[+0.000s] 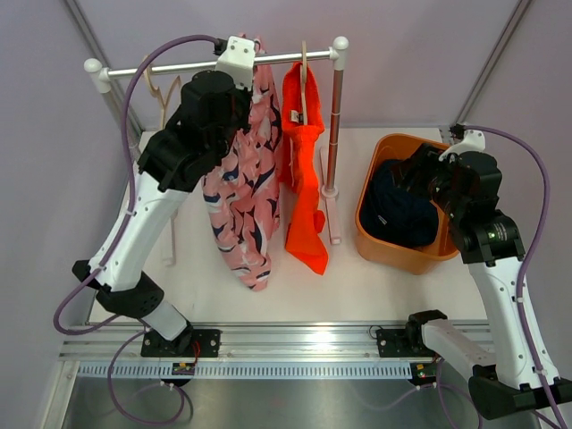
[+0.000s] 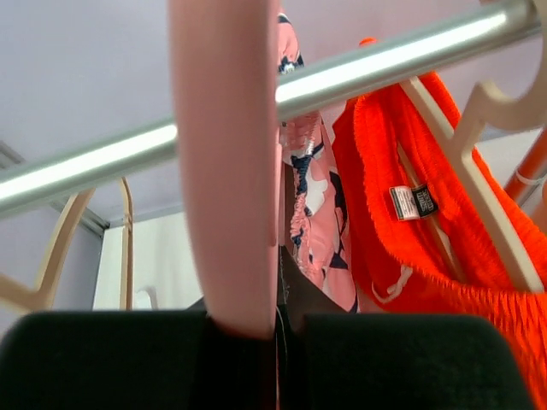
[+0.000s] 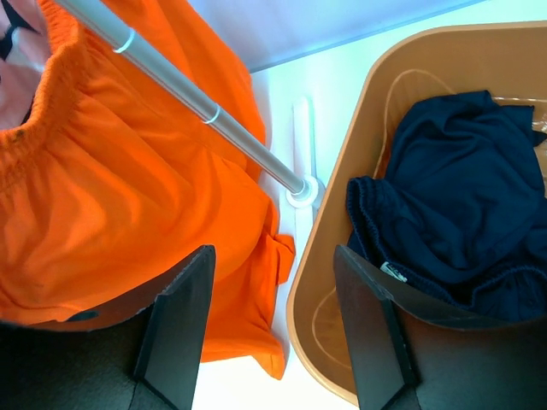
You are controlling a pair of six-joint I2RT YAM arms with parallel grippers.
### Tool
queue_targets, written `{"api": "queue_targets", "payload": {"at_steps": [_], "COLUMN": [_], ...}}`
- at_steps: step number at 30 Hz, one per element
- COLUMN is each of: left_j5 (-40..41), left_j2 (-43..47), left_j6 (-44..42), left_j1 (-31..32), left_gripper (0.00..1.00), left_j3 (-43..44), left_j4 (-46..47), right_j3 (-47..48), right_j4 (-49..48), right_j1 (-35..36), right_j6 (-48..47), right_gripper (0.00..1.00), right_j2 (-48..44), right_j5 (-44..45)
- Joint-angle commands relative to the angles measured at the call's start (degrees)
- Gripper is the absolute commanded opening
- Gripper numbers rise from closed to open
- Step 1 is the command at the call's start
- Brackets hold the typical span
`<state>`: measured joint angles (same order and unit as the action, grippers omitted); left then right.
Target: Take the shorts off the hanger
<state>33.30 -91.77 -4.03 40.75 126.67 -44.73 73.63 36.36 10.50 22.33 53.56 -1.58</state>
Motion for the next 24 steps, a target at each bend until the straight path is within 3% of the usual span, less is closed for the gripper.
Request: {"api": "queue_targets", "payload": {"at_steps": [1,9,20,24], "left_j5": [-3.1,-9.3,-18.3,-20.7], "left_j2": [3.6,12.0,22.2,24.3], "left_j6": [0.7,3.1,6.7,8.2], "left_j1": [-0.1,-0.1,-0.1,-0.1], "left_gripper": [0.00,0.00,0.00,0.00], "left_j3": [2.6,-4.1,-18.0,-22.4], "left_j4": [-4.1,-9.0,-11.5,-10.6], "right_j3": [3.4,11.1,24.5,32.0], "right_j4": [-1.1,2.9,4.0,3.5], "right_j1": [0.7,10.9,37.0,43.4], "right_j6": [-1.6,-2.6,-3.3,-3.9], "right_gripper": [0.65,0.62,0.61,0.61], "right_j2": [0.6,3.8,15.7,22.0], "right_j5": [-4.5,-1.4,11.2,14.7]}}
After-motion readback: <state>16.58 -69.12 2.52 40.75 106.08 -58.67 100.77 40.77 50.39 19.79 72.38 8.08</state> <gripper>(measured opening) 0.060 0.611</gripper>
